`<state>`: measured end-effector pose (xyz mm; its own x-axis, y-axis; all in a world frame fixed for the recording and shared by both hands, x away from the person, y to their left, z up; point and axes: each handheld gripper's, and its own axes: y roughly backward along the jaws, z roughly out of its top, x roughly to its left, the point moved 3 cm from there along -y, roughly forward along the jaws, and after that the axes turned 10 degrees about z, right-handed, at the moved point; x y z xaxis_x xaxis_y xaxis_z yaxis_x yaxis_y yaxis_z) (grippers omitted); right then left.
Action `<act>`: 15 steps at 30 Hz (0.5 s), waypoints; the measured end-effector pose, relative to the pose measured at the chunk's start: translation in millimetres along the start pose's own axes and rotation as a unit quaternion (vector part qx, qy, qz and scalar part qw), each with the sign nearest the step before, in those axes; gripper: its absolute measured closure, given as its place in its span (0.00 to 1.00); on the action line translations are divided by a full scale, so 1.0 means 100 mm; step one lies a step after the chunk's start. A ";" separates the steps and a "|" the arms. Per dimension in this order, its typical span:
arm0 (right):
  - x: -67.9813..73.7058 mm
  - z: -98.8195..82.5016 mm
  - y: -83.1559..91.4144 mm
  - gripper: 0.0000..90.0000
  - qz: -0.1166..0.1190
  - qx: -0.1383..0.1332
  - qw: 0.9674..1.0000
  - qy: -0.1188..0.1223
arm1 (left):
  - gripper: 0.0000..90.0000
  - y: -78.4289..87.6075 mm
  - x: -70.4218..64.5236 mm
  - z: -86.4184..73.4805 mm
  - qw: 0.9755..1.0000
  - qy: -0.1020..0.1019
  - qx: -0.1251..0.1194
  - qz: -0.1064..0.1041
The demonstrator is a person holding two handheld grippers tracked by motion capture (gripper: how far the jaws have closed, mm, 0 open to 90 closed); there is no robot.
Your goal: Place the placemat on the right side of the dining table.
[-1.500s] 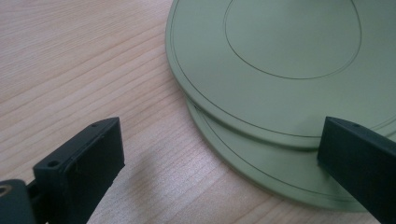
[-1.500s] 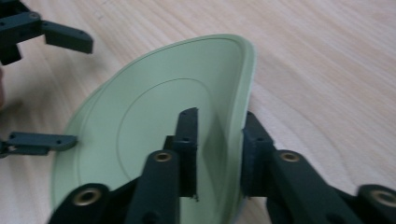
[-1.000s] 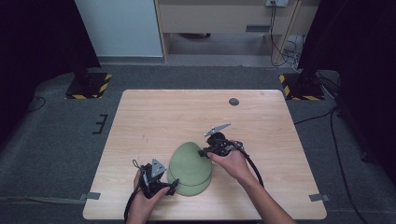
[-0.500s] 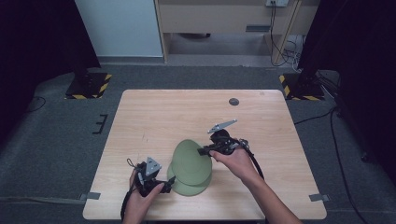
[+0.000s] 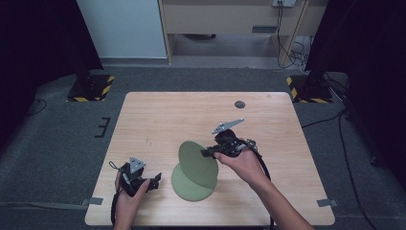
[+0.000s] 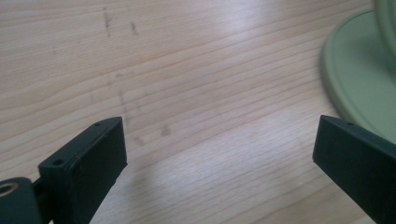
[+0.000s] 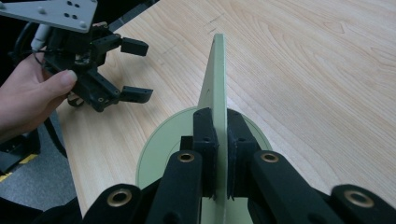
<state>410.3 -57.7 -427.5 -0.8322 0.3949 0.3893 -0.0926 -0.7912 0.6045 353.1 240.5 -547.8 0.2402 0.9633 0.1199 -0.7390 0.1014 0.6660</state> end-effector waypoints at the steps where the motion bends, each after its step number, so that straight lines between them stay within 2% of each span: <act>1: 0.01 0.01 0.01 0.95 -0.001 0.001 1.000 0.003 | 0.02 -0.01 0.01 -0.01 1.000 0.001 0.002 0.002; 6: 0.04 0.06 0.05 0.95 -0.003 0.000 1.000 0.006 | 0.02 -0.05 0.04 -0.04 1.000 0.002 0.013 0.009; 15: 0.06 0.15 0.18 0.95 -0.014 -0.013 1.000 0.003 | 0.02 -0.08 0.01 -0.05 1.000 -0.005 0.022 0.008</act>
<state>411.7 -62.7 -404.0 -0.8325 0.4142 0.3679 -0.1302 -0.7917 0.5968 356.4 242.0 -557.0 0.2349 0.9622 0.1378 -0.7142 0.0747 0.6960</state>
